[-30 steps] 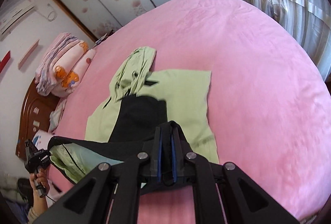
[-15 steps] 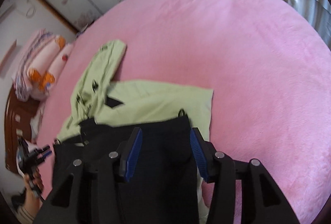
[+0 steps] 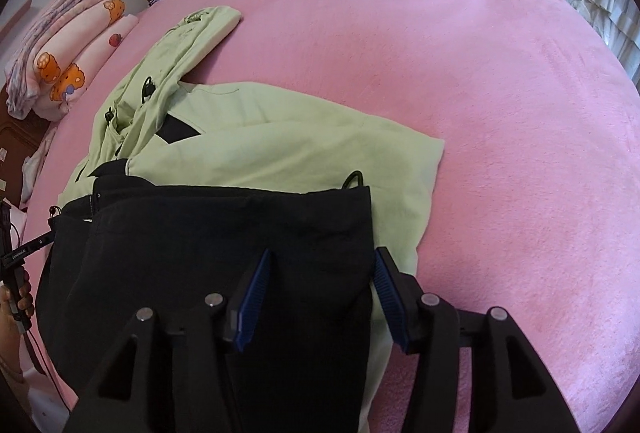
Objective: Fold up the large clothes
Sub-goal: 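Lift the held hem with both tools toward the hood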
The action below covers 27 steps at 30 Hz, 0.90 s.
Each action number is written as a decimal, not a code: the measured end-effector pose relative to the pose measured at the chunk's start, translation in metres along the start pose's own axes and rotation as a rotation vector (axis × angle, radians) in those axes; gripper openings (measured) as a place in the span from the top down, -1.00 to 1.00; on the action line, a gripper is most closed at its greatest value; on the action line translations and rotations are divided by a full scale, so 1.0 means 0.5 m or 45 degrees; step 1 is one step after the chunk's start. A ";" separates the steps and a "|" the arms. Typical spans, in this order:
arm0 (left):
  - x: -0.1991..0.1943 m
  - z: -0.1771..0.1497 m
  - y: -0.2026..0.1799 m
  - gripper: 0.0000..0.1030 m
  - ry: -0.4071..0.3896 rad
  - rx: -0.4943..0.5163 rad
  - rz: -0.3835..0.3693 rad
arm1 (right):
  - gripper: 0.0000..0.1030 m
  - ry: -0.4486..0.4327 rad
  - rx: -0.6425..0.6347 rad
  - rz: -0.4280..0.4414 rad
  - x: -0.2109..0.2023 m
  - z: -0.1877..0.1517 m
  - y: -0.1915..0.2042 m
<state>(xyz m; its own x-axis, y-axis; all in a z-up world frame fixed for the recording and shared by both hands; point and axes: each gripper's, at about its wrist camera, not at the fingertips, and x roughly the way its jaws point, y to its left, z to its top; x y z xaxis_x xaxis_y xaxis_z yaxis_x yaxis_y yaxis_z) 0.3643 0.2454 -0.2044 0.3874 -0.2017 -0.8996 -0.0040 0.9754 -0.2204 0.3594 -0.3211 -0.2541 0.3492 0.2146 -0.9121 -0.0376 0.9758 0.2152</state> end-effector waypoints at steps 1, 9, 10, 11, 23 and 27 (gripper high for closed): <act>-0.002 0.000 -0.003 -0.13 -0.015 0.036 0.042 | -0.03 -0.005 -0.017 -0.011 0.001 -0.002 0.004; 0.005 0.007 -0.014 -0.12 -0.058 0.144 0.101 | -0.18 -0.029 -0.059 -0.068 0.008 -0.007 0.013; 0.010 0.009 -0.016 -0.04 -0.059 0.150 0.098 | -0.19 -0.034 -0.056 -0.070 0.009 -0.007 0.013; 0.014 0.010 -0.022 0.01 -0.063 0.154 0.092 | -0.20 -0.038 -0.051 -0.073 0.011 -0.006 0.014; -0.047 -0.028 -0.080 0.79 -0.185 0.192 0.351 | 0.81 -0.190 -0.103 -0.142 -0.059 -0.039 0.043; -0.116 -0.027 -0.127 0.80 -0.318 0.204 0.466 | 0.83 -0.353 -0.162 -0.170 -0.151 -0.052 0.080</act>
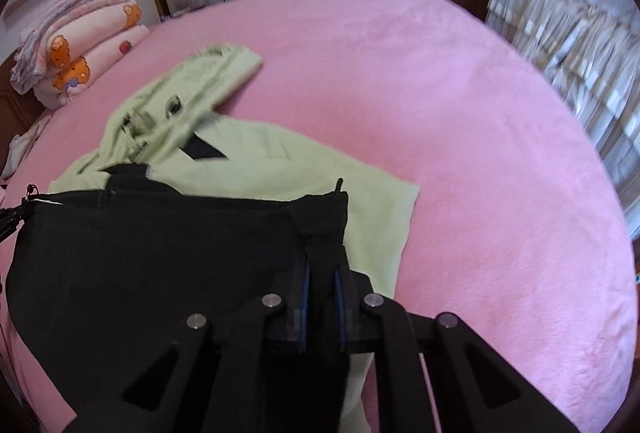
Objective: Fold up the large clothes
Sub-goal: 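Lift the held hem with both tools toward the hood, then lay the hem over the jacket toward the hood with both tools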
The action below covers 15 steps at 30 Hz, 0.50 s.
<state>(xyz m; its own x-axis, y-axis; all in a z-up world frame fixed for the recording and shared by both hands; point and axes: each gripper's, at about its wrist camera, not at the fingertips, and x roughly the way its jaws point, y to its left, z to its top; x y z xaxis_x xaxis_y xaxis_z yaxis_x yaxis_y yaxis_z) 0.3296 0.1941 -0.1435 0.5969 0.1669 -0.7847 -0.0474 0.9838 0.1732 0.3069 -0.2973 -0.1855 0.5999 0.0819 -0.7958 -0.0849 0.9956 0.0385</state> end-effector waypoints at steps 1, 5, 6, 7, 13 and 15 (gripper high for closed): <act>-0.018 0.011 0.000 0.80 -0.031 -0.008 0.016 | 0.83 -0.035 0.000 -0.002 -0.020 0.008 0.001; -0.073 0.074 0.012 0.81 -0.159 -0.068 0.073 | 0.83 -0.174 0.022 -0.013 -0.086 0.060 -0.003; -0.079 0.093 0.012 0.81 -0.188 -0.074 0.091 | 0.83 -0.207 0.027 -0.017 -0.095 0.079 -0.004; -0.079 0.110 0.011 0.81 -0.197 -0.079 0.102 | 0.83 -0.225 0.029 -0.019 -0.096 0.093 -0.003; 0.009 0.199 -0.015 0.81 -0.166 -0.073 0.174 | 0.83 -0.213 0.035 -0.118 -0.007 0.168 0.001; 0.053 0.214 -0.032 0.81 -0.157 -0.060 0.202 | 0.83 -0.192 0.037 -0.161 0.034 0.178 0.002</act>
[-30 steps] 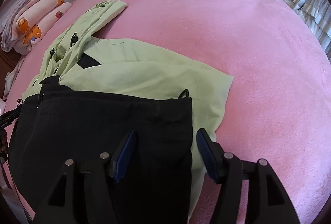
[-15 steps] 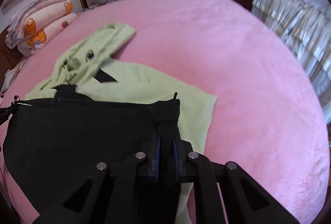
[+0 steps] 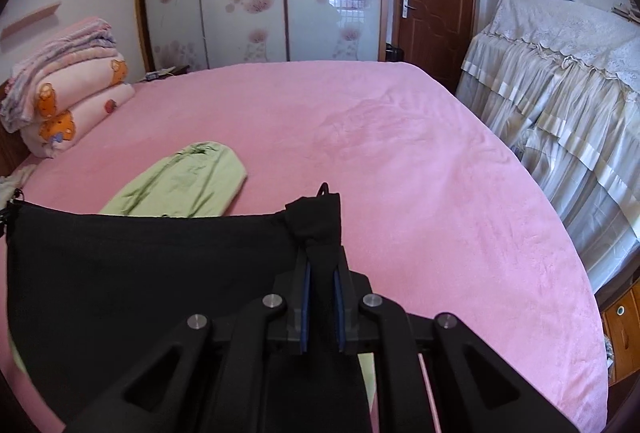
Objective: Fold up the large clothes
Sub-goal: 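Lay the hem over the jacket toward the hood with both tools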
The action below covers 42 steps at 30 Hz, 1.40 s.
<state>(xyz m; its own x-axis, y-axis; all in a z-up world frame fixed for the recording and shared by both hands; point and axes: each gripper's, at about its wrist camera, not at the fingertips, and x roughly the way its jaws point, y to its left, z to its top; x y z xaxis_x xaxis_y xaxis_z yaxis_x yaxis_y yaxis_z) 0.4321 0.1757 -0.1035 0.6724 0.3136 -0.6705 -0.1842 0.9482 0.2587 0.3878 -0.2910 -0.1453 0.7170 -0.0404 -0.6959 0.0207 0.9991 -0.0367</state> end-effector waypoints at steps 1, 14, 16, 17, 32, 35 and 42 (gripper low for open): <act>0.023 0.002 -0.012 0.81 0.003 0.009 0.010 | 0.83 0.017 -0.002 -0.023 0.026 -0.001 0.004; 0.234 -0.100 -0.130 0.69 0.178 0.123 0.111 | 0.67 0.268 -0.008 -0.198 0.238 -0.094 0.036; 0.232 -0.097 -0.122 0.57 0.198 0.110 0.095 | 0.40 0.283 0.003 -0.223 0.233 -0.095 0.031; 0.226 -0.096 -0.117 0.54 0.215 0.095 0.084 | 0.23 0.293 0.018 -0.238 0.229 -0.094 0.025; -0.102 -0.238 -0.022 0.21 0.164 -0.356 -0.308 | 0.18 0.138 0.177 0.302 -0.070 -0.158 0.141; -0.135 -0.297 -0.067 0.21 0.214 -0.378 -0.371 | 0.19 0.164 0.026 0.424 -0.106 -0.212 0.256; -0.109 -0.389 -0.052 0.27 0.339 -0.371 -0.238 | 0.23 0.267 -0.221 0.178 -0.091 -0.345 0.313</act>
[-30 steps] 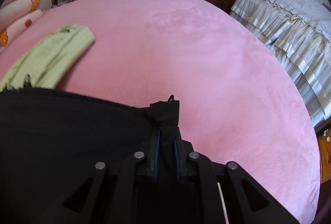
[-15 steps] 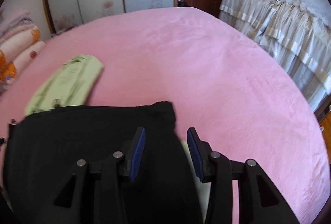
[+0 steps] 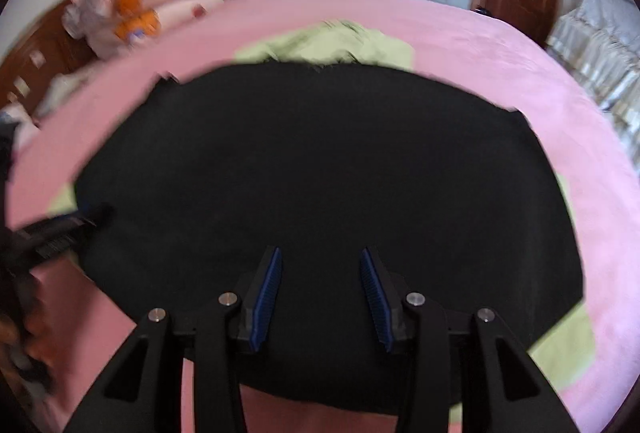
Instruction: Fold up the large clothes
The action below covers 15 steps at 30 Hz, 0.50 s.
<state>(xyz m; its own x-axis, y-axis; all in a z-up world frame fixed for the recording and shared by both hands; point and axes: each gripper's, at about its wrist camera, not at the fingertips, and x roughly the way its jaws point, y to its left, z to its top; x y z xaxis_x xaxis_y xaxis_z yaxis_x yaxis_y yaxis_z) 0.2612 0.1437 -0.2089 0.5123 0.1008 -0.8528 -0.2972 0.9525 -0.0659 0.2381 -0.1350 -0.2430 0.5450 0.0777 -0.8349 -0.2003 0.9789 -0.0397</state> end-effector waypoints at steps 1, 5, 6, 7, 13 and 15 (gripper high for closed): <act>-0.001 -0.002 0.011 0.47 -0.001 0.007 -0.005 | 0.24 -0.006 0.031 -0.061 -0.004 -0.020 -0.027; -0.007 -0.014 0.042 0.59 0.011 0.045 0.007 | 0.52 0.026 0.230 -0.144 -0.026 -0.090 -0.196; -0.010 -0.018 0.042 0.59 0.012 0.060 0.006 | 0.86 0.040 0.258 -0.117 -0.033 -0.099 -0.216; -0.012 -0.021 0.042 0.59 0.011 0.064 0.010 | 0.90 0.053 0.261 -0.108 -0.041 -0.104 -0.222; -0.036 0.005 0.045 0.31 0.035 0.019 -0.032 | 0.50 0.032 0.276 -0.056 -0.094 -0.085 -0.238; -0.060 0.008 0.062 0.21 -0.009 0.005 -0.027 | 0.14 -0.003 0.332 -0.040 -0.112 -0.084 -0.257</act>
<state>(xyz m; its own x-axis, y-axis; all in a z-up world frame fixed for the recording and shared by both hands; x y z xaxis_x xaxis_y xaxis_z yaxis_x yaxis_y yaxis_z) 0.2398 0.1713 -0.1832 0.5239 0.0827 -0.8478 -0.2828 0.9557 -0.0815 0.1992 -0.2729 -0.2141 0.5495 0.0468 -0.8342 0.0328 0.9964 0.0776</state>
